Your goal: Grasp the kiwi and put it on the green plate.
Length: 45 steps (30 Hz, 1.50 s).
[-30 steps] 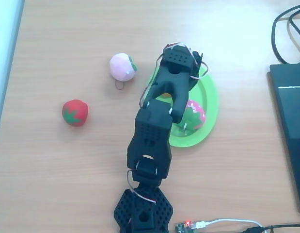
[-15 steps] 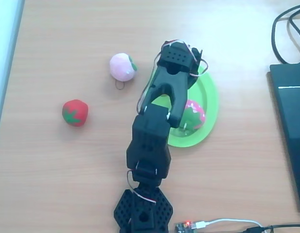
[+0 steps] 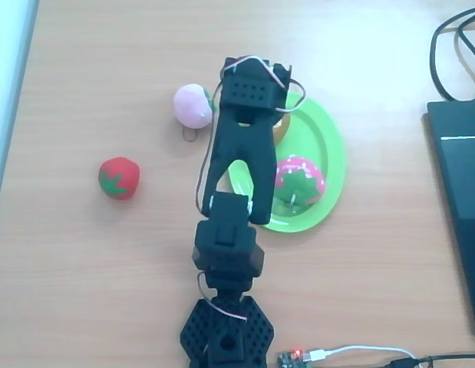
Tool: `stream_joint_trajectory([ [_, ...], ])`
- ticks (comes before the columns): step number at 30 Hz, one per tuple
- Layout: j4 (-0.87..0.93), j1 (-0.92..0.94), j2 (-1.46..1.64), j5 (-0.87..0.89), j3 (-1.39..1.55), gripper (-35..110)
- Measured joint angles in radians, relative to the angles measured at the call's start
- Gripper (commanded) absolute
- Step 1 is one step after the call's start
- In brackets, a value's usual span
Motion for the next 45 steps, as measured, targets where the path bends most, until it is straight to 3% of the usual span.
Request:
stream_joint_trajectory([
  [9,-0.061,-0.107,0.206,0.156,0.158,-8],
  [16,-0.215,-0.133,0.426,0.423,0.422,-8],
  [30,-0.626,-0.215,0.881,0.569,1.072,-8],
  [37,-0.787,-0.199,1.071,0.538,1.324,-8],
  [45,-0.838,-0.216,1.31,0.583,1.528,-8],
])
